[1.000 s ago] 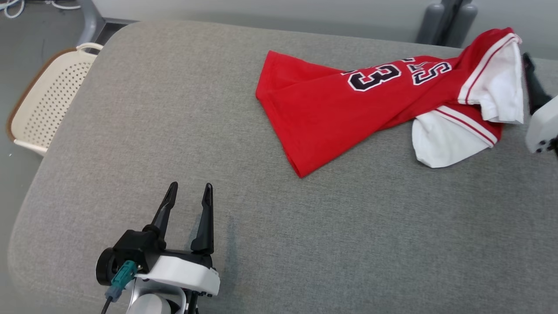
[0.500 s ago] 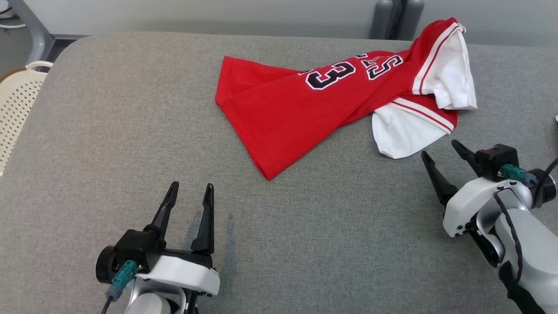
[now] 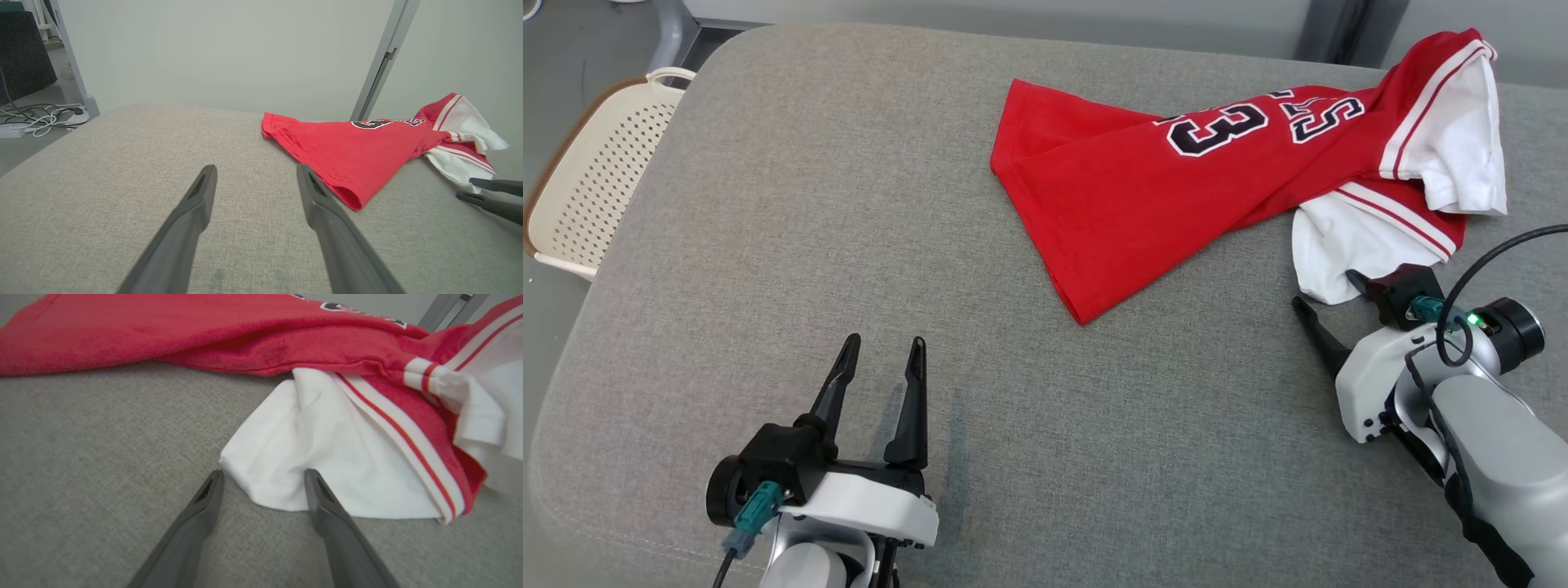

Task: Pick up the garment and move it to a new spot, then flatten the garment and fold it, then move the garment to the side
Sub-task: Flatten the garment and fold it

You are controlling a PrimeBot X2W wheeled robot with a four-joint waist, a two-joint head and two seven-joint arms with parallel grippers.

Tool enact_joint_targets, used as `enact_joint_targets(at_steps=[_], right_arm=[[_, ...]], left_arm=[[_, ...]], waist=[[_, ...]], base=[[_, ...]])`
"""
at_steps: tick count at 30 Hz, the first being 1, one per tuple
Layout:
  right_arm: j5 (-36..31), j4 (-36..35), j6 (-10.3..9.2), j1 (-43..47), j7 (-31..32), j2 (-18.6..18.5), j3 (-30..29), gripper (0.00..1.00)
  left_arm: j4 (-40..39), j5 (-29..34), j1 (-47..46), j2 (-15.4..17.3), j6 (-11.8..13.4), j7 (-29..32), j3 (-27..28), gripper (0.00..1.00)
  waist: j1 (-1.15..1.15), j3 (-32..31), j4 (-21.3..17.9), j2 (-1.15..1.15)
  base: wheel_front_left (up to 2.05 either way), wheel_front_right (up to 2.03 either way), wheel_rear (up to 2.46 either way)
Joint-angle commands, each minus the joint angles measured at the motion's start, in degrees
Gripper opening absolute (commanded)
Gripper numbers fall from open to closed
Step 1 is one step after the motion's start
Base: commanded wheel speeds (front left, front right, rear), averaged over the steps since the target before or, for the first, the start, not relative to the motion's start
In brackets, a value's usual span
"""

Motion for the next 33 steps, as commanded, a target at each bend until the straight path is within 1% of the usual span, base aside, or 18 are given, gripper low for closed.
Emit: enact_joint_targets(at_steps=[1, 2, 3, 4, 5, 7, 12, 15, 19, 22, 23, 26, 27, 28, 33], right_arm=[[-0.7, 1.3, -0.01, -0.8, 0.4, -0.5, 0.9, 1.00], [-1.1, 2.1, -0.01, -1.2, 0.7, -0.4, 1.5, 1.00], [-1.5, 2.9, -0.01, -1.5, 1.2, -0.4, 2.2, 0.69], [-2.0, 3.6, -0.01, -1.8, 1.4, -0.4, 2.8, 0.45], [-2.7, 4.4, -0.01, -2.2, 1.6, -0.6, 3.5, 0.35], [-3.2, 5.8, -0.01, -2.8, 1.6, -0.5, 4.4, 0.00], [-3.4, 6.5, -0.01, -5.1, -1.9, -0.4, 3.9, 0.00], [-3.5, 4.9, -0.01, -6.7, -3.9, -0.4, 3.1, 0.00], [-3.9, 0.6, -0.01, -7.5, -5.2, -1.1, 1.4, 0.00], [-4.8, -5.2, -0.01, -6.7, -5.5, -2.1, -0.3, 0.00], [-4.8, -5.2, -0.01, -6.7, -5.5, -2.1, -0.3, 0.00], [-5.9, -12.2, -0.01, -3.9, -5.4, -3.6, -1.8, 0.00], [-6.0, -17.1, -0.01, -1.3, -5.2, -4.8, -2.5, 0.00], [-6.0, -19.9, -0.01, 0.3, -4.4, -5.5, -2.8, 0.00], [-5.8, -34.4, -0.01, 10.2, 3.1, -10.2, -5.0, 0.00]], left_arm=[[-0.3, -0.3, -1.0, 0.2, 0.4, -0.3, -0.1, 1.00], [-0.3, -0.4, -1.1, 0.2, 0.5, -0.3, -0.1, 1.00], [-0.3, -0.6, -1.2, 0.2, 0.5, -0.3, -0.2, 1.00], [-0.3, -0.6, -1.3, 0.2, 0.6, -0.3, -0.3, 1.00], [-0.3, -0.8, -1.3, 0.2, 0.6, -0.3, -0.3, 1.00], [-0.4, -0.8, -1.3, 0.2, 0.7, -0.3, -0.3, 1.00], [-0.4, -0.6, -1.0, 0.2, 1.0, -0.3, 0.2, 1.00], [-0.3, -0.3, -0.8, 0.2, 0.8, -0.3, 0.4, 1.00], [-0.3, -0.2, -0.2, 0.2, 0.8, -0.3, 0.7, 1.00], [-0.2, 0.0, 0.1, 0.2, 0.8, -0.3, 0.9, 1.00], [-0.2, 0.0, 0.1, 0.2, 0.8, -0.3, 0.9, 1.00], [-0.1, 0.2, 0.6, 0.2, 0.7, -0.3, 1.2, 1.00], [-0.1, 0.3, 1.0, 0.2, 0.7, -0.3, 1.6, 1.00], [-0.1, 0.3, 1.1, 0.2, 0.7, -0.3, 1.7, 1.00], [-0.3, 0.7, 1.5, 0.2, 0.5, -0.3, 2.5, 1.00]], waist=[[0.00, 0.4, 0.7, 0.00], [0.00, 0.4, 0.9, 0.00], [0.00, 0.5, 1.0, 0.00], [0.00, 0.6, 1.2, 0.00], [0.00, 0.6, 1.3, 0.00], [0.00, 0.7, 1.4, 0.00], [0.00, 0.6, 0.9, 0.00], [0.00, 0.2, 0.0, 0.00], [0.00, -0.6, -1.6, 0.00], [0.00, -1.3, -2.9, 0.00], [0.00, -1.3, -2.9, 0.00], [0.00, -2.0, -4.2, 0.00], [0.00, -2.6, -5.2, 0.00], [0.00, -2.8, -5.8, 0.00], [0.00, -3.5, -8.4, 0.00]], base=[[0.00, 0.00, 0.00], [0.00, 0.00, 0.00], [0.00, 0.00, 0.00], [0.00, 0.00, 0.00], [0.00, 0.00, 0.00], [0.00, 0.00, 0.00], [0.00, 0.00, 0.00], [0.00, 0.00, 0.00], [0.00, 0.00, 0.00], [0.00, 0.00, 0.00], [0.00, 0.00, 0.00], [0.00, 0.00, 0.00], [0.00, 0.00, 0.00], [0.00, 0.00, 0.00], [0.00, 0.00, 0.00]])
